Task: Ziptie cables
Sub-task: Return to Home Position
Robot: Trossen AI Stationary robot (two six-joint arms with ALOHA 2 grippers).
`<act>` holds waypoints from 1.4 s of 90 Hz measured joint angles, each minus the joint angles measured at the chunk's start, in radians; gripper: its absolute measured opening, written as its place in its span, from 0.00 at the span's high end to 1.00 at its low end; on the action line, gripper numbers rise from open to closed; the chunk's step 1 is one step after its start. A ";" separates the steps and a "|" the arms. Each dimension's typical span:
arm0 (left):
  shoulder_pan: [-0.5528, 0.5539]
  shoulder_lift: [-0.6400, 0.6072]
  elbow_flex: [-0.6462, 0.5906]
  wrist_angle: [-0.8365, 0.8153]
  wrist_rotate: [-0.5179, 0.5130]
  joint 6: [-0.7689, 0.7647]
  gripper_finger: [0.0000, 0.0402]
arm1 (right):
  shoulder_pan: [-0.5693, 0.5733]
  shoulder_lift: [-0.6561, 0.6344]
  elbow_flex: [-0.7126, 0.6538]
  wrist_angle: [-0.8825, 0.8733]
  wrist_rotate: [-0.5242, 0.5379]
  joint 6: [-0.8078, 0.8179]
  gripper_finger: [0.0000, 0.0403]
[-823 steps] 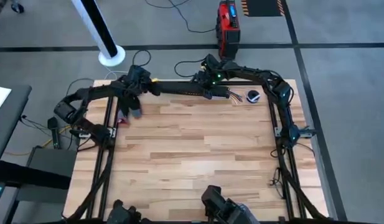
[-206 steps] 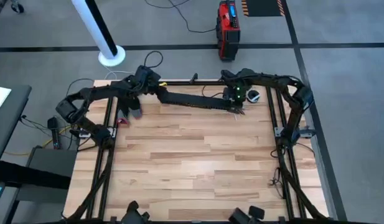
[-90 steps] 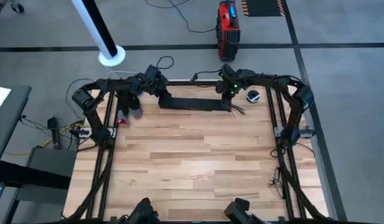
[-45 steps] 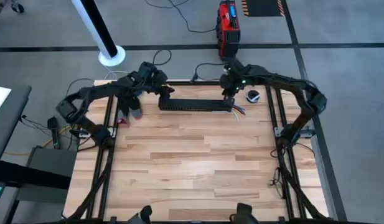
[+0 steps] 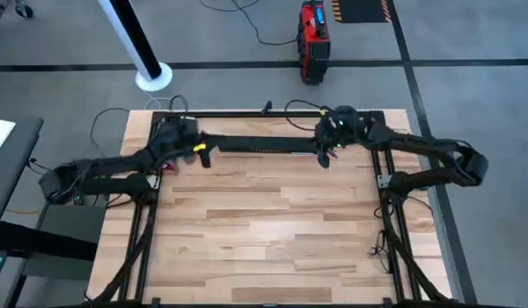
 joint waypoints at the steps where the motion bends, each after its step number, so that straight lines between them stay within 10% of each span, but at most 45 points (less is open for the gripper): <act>1: -0.003 -0.015 -0.012 0.002 -0.004 -0.002 1.00 | 0.000 -0.009 -0.008 0.004 -0.002 0.006 1.00; 41: -0.038 -0.670 -0.220 -0.375 -0.113 -0.008 1.00 | 0.020 -0.487 -0.327 0.231 -0.010 0.174 1.00; 61: -0.065 -0.920 -0.220 -0.572 -0.179 0.017 1.00 | 0.098 -0.740 -0.483 0.250 0.194 0.220 1.00; 99: -0.173 -0.924 -0.221 -0.576 -0.274 0.041 1.00 | 0.374 -1.133 -0.678 0.111 0.530 0.236 1.00; 126: -0.235 -0.920 -0.225 -0.551 -0.472 0.106 1.00 | 0.415 -1.099 -0.679 0.109 0.534 0.241 1.00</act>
